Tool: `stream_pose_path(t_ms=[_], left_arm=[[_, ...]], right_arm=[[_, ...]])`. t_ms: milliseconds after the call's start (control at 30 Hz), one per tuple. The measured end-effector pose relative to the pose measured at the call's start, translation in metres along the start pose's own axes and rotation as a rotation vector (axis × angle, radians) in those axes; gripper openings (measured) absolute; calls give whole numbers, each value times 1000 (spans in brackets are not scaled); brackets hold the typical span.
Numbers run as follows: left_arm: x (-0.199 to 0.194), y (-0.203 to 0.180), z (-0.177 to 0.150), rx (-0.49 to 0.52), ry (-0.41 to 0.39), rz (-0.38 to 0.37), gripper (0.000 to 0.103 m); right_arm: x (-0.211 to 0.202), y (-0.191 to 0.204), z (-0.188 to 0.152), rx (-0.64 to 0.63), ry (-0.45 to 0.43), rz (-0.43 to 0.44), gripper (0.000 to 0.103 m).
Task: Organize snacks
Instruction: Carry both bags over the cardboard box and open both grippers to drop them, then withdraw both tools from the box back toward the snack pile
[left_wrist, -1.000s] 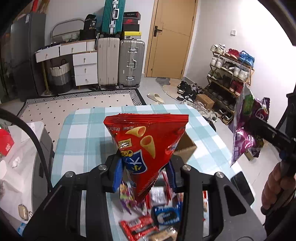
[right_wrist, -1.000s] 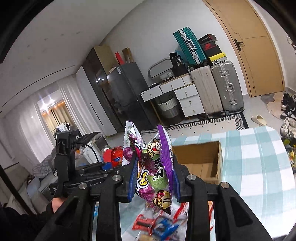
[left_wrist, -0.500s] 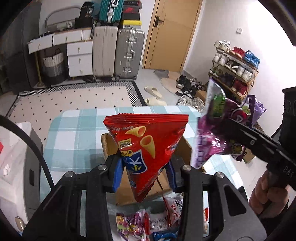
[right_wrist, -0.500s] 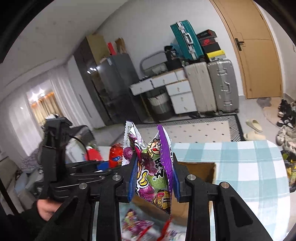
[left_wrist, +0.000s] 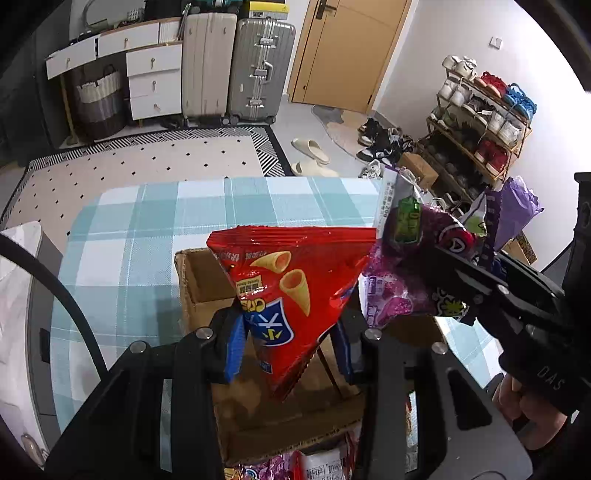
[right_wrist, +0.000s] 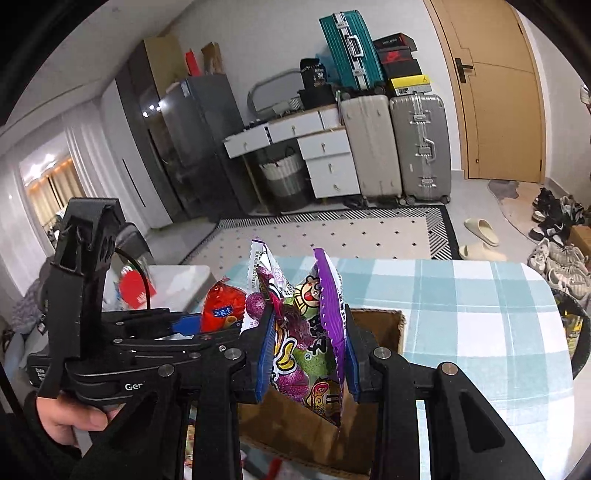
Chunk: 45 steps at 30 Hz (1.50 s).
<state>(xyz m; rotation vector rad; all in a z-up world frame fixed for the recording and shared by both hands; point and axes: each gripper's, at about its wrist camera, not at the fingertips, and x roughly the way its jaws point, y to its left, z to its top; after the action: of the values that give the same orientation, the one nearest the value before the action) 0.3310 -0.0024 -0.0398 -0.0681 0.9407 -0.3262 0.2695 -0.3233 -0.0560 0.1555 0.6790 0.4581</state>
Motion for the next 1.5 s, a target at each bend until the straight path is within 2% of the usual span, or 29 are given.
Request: stream_pose_path(t_ms=[467, 633, 833, 900, 967, 1033, 1167, 1233, 1300, 1333, 1367, 1500], left_arm=[[46, 11, -10, 14, 70, 22, 36], [48, 12, -11, 12, 65, 29, 37], [52, 16, -13, 4, 104, 30, 39], [52, 17, -13, 0, 112, 35, 42], [53, 17, -14, 1, 122, 53, 51], [53, 17, -15, 4, 132, 72, 56], [50, 21, -17, -17, 132, 63, 56], [46, 21, -19, -22, 126, 61, 58], [40, 20, -20, -23, 123, 61, 63], [37, 18, -20, -24, 120, 71, 70], [33, 17, -21, -24, 110, 80, 73], [14, 11, -25, -15, 82, 73, 74]], right_arm=[[28, -23, -20, 29, 73, 1, 32], [29, -25, -22, 28, 91, -3, 32], [31, -22, -24, 22, 109, 1, 32], [32, -21, -23, 21, 113, 0, 32], [34, -22, -23, 26, 121, 1, 33], [36, -22, -23, 26, 129, -2, 33], [39, -19, -26, 4, 149, -19, 34], [38, -19, -26, -3, 152, -20, 38], [35, -17, -26, -10, 143, -20, 54], [32, -16, -25, -17, 131, -20, 57], [27, -15, -24, -30, 114, -32, 59], [10, -10, -21, -42, 66, -49, 59]])
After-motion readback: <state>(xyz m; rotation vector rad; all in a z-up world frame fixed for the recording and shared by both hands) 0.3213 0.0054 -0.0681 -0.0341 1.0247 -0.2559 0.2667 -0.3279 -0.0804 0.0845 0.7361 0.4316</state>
